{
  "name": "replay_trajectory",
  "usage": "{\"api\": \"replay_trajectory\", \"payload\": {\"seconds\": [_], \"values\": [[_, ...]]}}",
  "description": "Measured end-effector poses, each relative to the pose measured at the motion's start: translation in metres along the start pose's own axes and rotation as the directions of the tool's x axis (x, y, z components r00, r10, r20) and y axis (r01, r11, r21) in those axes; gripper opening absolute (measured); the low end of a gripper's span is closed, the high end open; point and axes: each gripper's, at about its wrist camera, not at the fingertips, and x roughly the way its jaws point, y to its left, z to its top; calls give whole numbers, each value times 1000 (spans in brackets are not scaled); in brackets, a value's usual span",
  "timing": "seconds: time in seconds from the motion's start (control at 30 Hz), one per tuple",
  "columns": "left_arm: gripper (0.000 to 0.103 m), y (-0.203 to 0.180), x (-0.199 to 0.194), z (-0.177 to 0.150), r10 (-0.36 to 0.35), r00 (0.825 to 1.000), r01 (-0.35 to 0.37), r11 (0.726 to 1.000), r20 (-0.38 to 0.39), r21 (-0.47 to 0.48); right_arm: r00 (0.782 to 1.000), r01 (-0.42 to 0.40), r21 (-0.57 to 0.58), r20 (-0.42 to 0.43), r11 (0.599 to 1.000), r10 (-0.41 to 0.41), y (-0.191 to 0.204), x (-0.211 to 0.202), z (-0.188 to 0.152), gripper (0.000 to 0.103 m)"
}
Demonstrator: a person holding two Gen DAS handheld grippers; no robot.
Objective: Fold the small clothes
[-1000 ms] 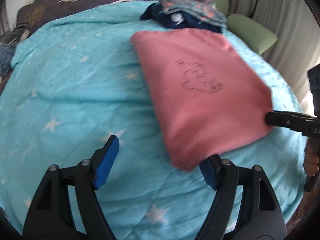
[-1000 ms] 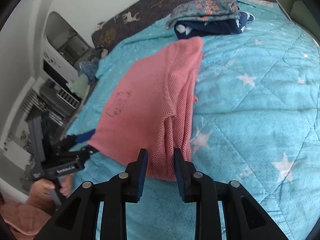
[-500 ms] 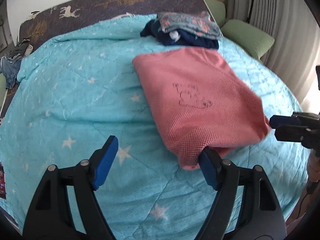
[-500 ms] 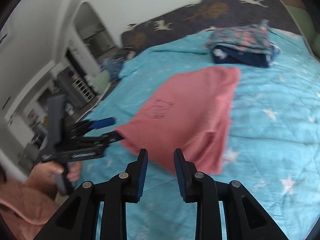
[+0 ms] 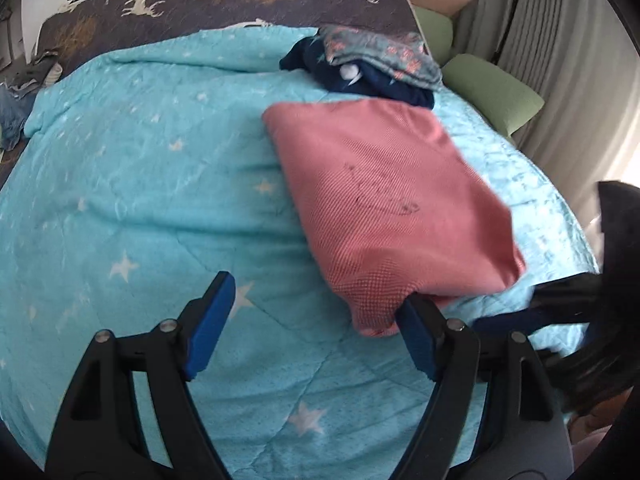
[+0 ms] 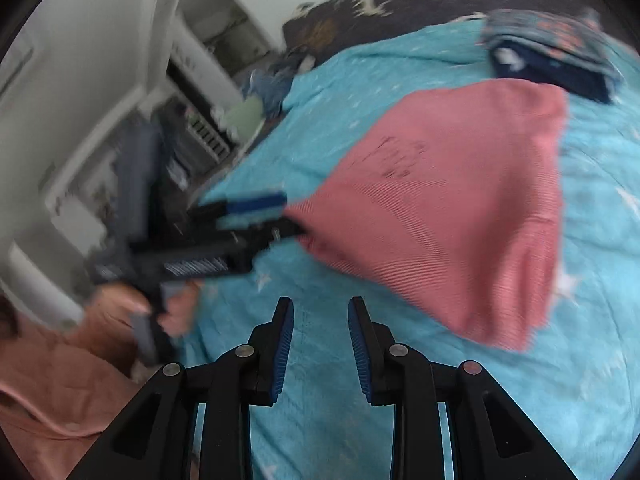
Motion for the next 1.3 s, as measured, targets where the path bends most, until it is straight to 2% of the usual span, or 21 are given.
{"api": "replay_trajectory", "payload": {"seconds": [0.1,0.17,0.37,0.43,0.5,0.6,0.67,0.7,0.73,0.77,0.8,0.87,0.97,1.03,1.13,1.17,1.27,1.3], "values": [[78,9,-12,1,-99,995,99,994,-13,-37,999,9,-28,-31,1000,-10,7,24,11,29],[78,17,-23,0,-125,992,125,990,6,-58,1000,0,-22,-21,1000,-1,8,31,19,29],[78,59,-51,-10,-40,995,55,985,95,-161,998,50,-63,27,997,-49,16,38,34,47],[78,71,-51,-13,-22,995,42,978,96,-204,996,88,-74,32,993,-86,20,46,39,52],[78,79,-48,-16,-28,996,48,971,90,-234,996,87,-87,26,992,-85,26,53,39,60],[78,81,-41,-19,-37,997,52,971,70,-234,996,82,-135,-26,987,-86,38,73,40,62],[78,81,-38,-22,-41,997,54,973,62,-225,997,26,-158,-71,987,-38,44,78,36,62],[78,80,-36,-23,-47,997,58,973,57,-225,995,-42,-165,-94,985,27,49,78,33,56],[78,80,-33,-24,-53,997,64,972,50,-228,987,-118,-154,-130,981,98,52,80,32,50],[78,80,-31,-24,-58,997,67,970,45,-233,963,-225,-120,-180,967,202,54,82,28,49],[78,80,-28,-23,-63,997,71,969,41,-238,960,-232,-122,-190,965,207,58,83,24,48],[78,78,-25,-23,-88,995,95,965,39,-246,982,-128,-160,-158,979,102,59,76,19,49],[78,65,-21,-20,-130,991,133,970,27,-204,993,-83,-93,-86,992,75,38,42,19,49],[78,49,-15,-17,-126,992,127,982,12,-139,1000,-8,-30,-9,1000,8,17,9,18,49],[78,30,1,-11,-110,994,108,992,-15,-67,980,166,108,90,980,-176,-22,-44,8,49],[78,26,8,-10,-105,994,104,993,-28,-56,972,194,151,106,969,-211,-33,-56,3,49],[79,12,39,-17,-20,994,20,1000,-106,-1,956,223,254,129,941,-262,-57,-78,-14,48],[81,6,38,-20,3,996,-1,1000,-88,22,956,223,269,130,937,-264,-61,-80,-17,48]]}}
